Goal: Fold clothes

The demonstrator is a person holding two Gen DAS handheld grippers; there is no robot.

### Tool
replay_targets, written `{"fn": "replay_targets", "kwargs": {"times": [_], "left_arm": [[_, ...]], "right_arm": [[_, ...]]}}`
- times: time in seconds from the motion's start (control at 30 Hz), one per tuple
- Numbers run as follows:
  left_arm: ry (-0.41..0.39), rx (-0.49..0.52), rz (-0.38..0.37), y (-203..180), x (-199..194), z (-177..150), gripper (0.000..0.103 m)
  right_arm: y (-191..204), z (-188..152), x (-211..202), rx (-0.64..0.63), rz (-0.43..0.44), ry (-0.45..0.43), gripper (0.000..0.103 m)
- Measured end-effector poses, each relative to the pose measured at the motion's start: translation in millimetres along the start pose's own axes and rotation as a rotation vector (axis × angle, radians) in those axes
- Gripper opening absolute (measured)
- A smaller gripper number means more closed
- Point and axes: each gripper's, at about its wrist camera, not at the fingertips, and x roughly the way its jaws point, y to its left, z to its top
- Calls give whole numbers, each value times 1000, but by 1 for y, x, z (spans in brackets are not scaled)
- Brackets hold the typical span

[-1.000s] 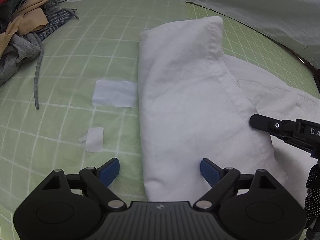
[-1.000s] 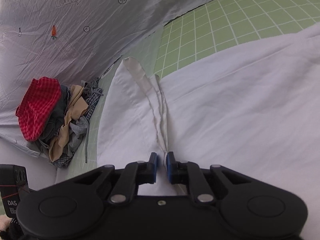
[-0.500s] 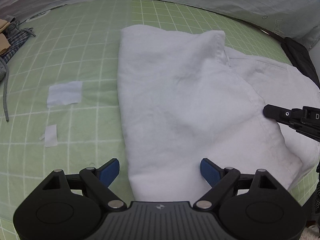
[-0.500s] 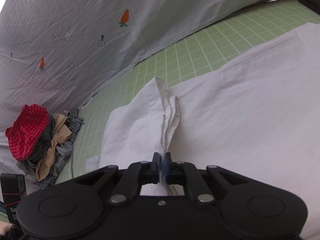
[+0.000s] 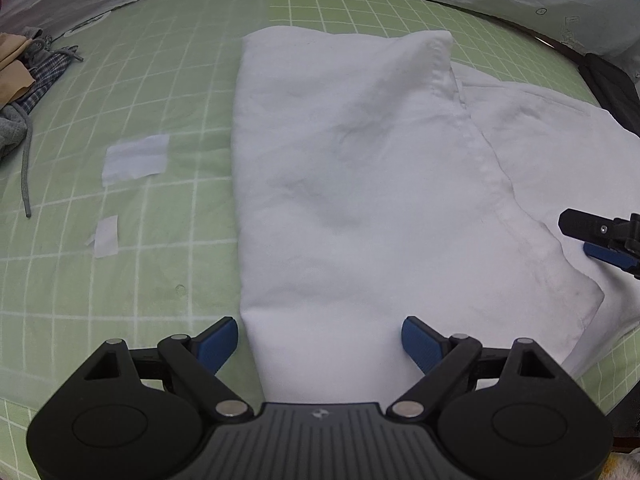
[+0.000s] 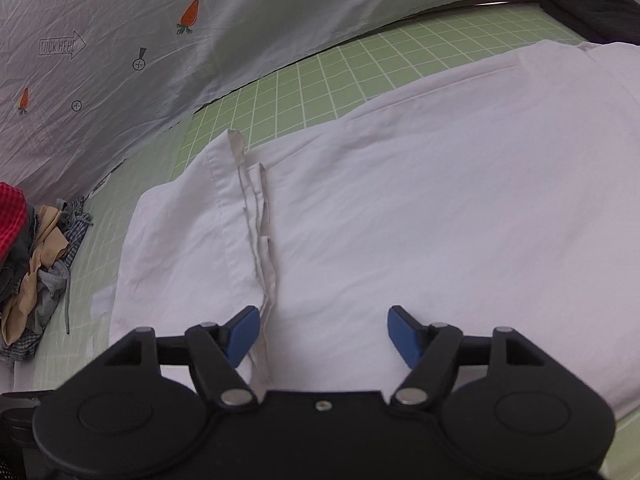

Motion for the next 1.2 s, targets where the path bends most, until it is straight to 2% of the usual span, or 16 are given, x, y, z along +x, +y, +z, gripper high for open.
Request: {"fn": "replay_targets", "kwargs": {"times": [0.07, 0.13, 0.47, 0.67, 0.93, 1.2], "left_arm": [[-13, 24, 23, -11, -2, -3, 89], [-23, 40, 51, -22, -4, -4, 89], [-106, -114, 180, -55, -24, 2, 89], [-157, -127, 249, -83, -31, 5, 89], [-70, -141, 256, -122, -3, -8, 89], [-35, -206, 314, -129, 10, -16, 91]], "right_arm": [[-10, -1, -11, 14, -20, -38, 89], [-24, 0, -19, 43, -42, -63, 99], [-106, 24, -60, 117, -146, -146, 100], [-167, 42, -78, 190, -205, -193, 101], [-254, 55, -85, 391, -234, -210, 102], [-319, 61, -80, 514, -218, -195, 102]]}}
